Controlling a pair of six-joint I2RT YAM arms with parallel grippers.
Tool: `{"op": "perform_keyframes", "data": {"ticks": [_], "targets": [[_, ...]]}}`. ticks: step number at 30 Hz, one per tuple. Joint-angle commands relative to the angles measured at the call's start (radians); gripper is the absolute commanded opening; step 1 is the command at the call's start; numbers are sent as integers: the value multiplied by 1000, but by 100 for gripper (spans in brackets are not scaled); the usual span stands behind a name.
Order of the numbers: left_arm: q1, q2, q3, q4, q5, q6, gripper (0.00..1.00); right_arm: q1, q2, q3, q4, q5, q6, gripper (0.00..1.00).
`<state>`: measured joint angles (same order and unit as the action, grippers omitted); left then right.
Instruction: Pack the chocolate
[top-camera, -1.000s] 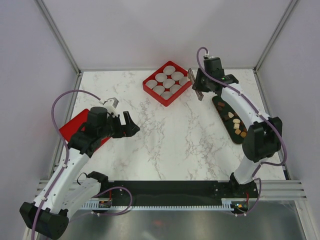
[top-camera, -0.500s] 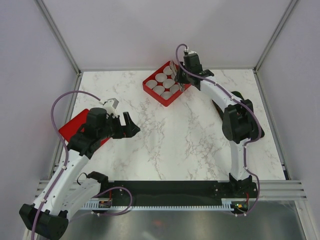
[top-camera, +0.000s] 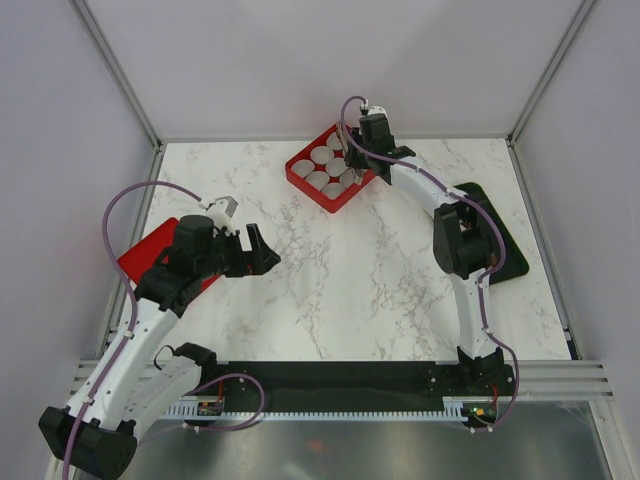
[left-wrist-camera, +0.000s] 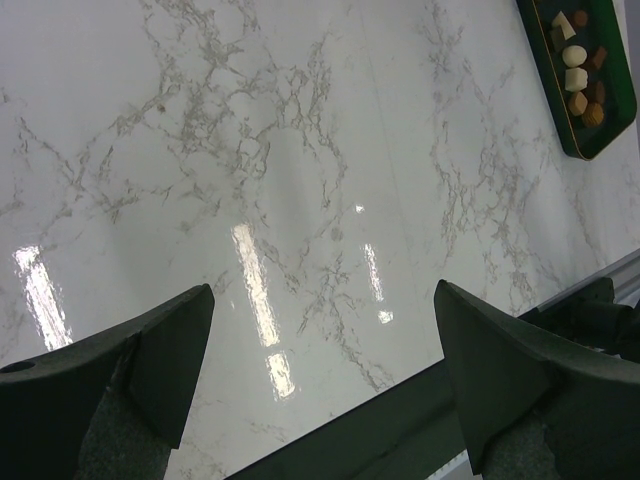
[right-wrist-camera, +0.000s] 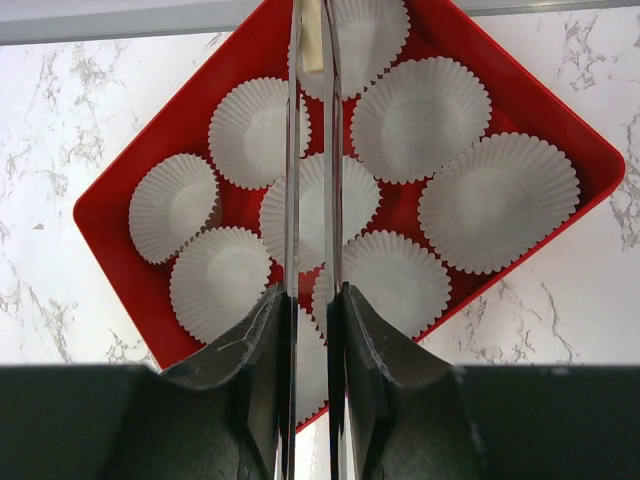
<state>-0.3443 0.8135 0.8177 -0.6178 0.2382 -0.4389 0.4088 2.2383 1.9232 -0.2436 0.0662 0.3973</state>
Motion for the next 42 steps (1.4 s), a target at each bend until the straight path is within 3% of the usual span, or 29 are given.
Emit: {"op": "perform_keyframes", "data": {"ticks": [1,14,23,31,42], "targets": [[1,7,1,35,13,43,100,4,29,62,72,17,-11,30],[2,21,6,35,12,43,100,4,52,66,95,38,-26,42],[1,21,5,35,13,43,100,4,6,77,87,43,-44,41],[1,7,1,33,18,43,100,4,-265,-105,4,73,-48,39],[2,-5,0,35,42,45,100,-83,-788,-498,-387,164,-60,40]]}}
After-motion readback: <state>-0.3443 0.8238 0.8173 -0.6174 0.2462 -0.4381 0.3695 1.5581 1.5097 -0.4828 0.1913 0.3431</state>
